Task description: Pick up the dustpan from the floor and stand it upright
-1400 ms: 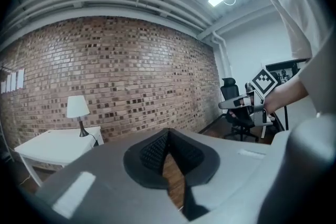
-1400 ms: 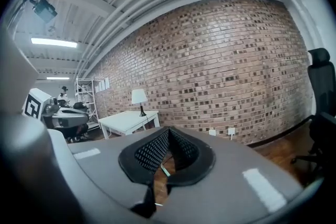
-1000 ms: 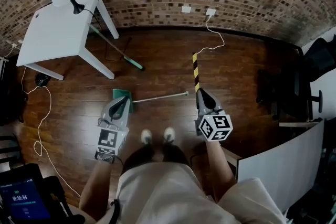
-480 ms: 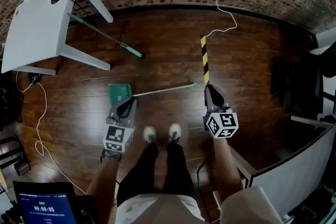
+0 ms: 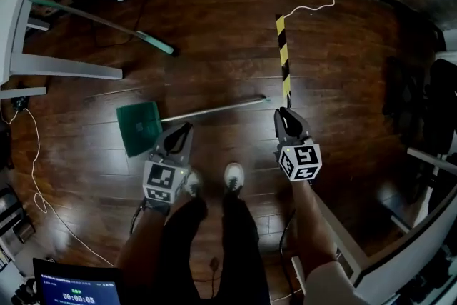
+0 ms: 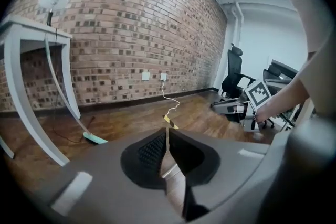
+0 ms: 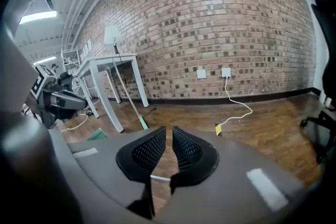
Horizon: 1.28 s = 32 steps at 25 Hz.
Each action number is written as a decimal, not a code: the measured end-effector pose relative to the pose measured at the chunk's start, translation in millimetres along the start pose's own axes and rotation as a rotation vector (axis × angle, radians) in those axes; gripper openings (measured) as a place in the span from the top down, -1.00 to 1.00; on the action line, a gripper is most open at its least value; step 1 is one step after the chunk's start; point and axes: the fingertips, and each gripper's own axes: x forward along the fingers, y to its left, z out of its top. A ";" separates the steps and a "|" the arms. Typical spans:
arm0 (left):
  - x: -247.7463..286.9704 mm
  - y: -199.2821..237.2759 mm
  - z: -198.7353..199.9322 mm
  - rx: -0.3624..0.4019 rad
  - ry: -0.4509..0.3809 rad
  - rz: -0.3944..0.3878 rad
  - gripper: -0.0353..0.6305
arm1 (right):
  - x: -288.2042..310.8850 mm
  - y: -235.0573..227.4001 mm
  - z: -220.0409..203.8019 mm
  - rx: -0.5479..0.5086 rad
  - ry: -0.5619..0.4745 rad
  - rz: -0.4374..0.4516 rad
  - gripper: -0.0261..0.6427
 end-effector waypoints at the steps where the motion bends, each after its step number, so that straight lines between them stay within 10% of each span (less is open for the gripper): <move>1: 13.1 -0.1 -16.2 -0.012 0.005 0.000 0.88 | 9.7 -7.0 -19.3 -0.003 0.014 -0.002 0.77; 19: 200.3 -20.8 -196.5 -0.090 0.008 0.042 0.89 | 132.4 -105.5 -272.4 -0.095 0.189 -0.059 0.56; 32: 280.8 -70.5 -246.3 -0.005 -0.031 -0.070 0.89 | 205.7 -135.1 -347.6 -0.228 0.236 -0.075 0.44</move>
